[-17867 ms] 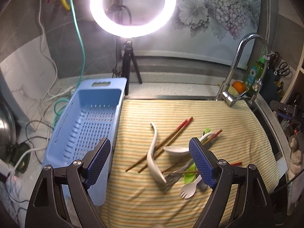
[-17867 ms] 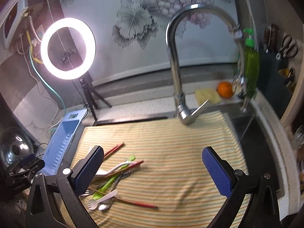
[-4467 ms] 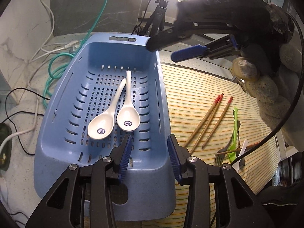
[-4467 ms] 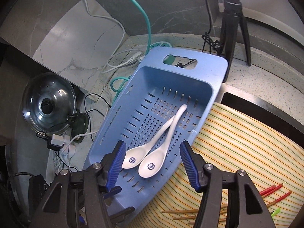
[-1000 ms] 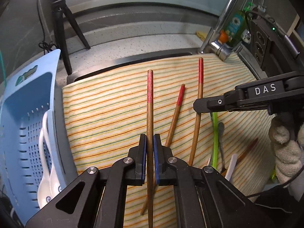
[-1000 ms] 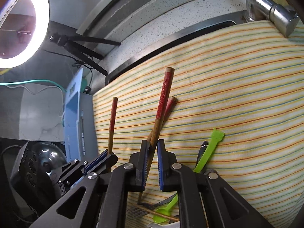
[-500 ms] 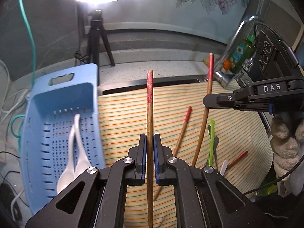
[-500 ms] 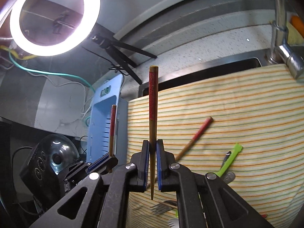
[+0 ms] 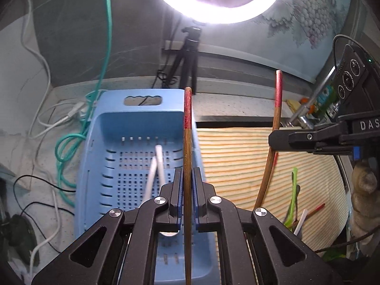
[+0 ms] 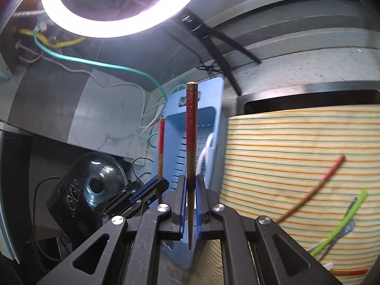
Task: Organize utensils
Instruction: 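Carry the chopsticks over the blue basket and open both tools to drop them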
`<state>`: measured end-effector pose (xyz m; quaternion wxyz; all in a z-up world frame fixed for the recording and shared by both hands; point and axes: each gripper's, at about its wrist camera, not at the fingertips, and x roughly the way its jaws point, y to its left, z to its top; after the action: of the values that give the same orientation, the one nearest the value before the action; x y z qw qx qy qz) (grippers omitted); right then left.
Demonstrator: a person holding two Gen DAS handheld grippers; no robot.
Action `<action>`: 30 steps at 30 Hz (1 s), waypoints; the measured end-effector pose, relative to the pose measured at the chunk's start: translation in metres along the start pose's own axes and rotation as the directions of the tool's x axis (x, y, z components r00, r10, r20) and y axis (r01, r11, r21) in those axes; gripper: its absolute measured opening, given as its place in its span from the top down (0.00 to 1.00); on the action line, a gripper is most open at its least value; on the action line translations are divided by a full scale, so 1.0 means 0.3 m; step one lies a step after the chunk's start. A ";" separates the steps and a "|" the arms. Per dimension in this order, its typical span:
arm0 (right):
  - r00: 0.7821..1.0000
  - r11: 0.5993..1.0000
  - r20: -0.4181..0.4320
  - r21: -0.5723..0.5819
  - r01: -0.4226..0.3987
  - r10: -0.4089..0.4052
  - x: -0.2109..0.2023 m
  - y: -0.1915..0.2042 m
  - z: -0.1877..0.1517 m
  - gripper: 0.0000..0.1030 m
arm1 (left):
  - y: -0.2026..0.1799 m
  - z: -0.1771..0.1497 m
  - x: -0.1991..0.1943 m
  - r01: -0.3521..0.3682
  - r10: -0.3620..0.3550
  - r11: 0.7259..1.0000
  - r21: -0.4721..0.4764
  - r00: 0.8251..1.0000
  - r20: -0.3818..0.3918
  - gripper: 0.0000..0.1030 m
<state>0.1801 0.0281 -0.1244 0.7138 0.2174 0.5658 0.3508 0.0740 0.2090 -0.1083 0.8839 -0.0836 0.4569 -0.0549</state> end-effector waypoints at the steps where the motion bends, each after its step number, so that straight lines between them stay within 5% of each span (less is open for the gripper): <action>1: 1.000 1.000 -0.008 -0.012 -0.002 0.002 0.023 0.021 0.005 0.94 | 0.020 0.006 0.003 -0.008 0.008 1.000 -0.011 1.000 0.003 0.94; 16: 0.984 0.983 -0.106 -0.130 0.129 -0.143 0.344 0.118 0.026 0.94 | 0.138 0.016 0.106 -0.004 0.002 0.992 -0.128 1.000 -0.012 0.94; 26: 0.968 0.967 -0.125 -0.163 0.195 -0.216 0.373 0.117 0.020 0.91 | 0.170 0.001 0.119 -0.026 0.018 0.986 -0.166 0.999 -0.050 0.89; 30: 0.970 0.969 -0.118 -0.156 0.194 -0.213 0.351 0.108 0.021 0.79 | 0.174 -0.003 0.103 -0.035 0.028 0.984 -0.177 0.999 -0.043 0.84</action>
<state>0.1900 0.1286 -0.1688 0.7201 0.0821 0.6052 0.3292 0.0923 0.2548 -0.1438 0.8644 -0.1535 0.4788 -0.0014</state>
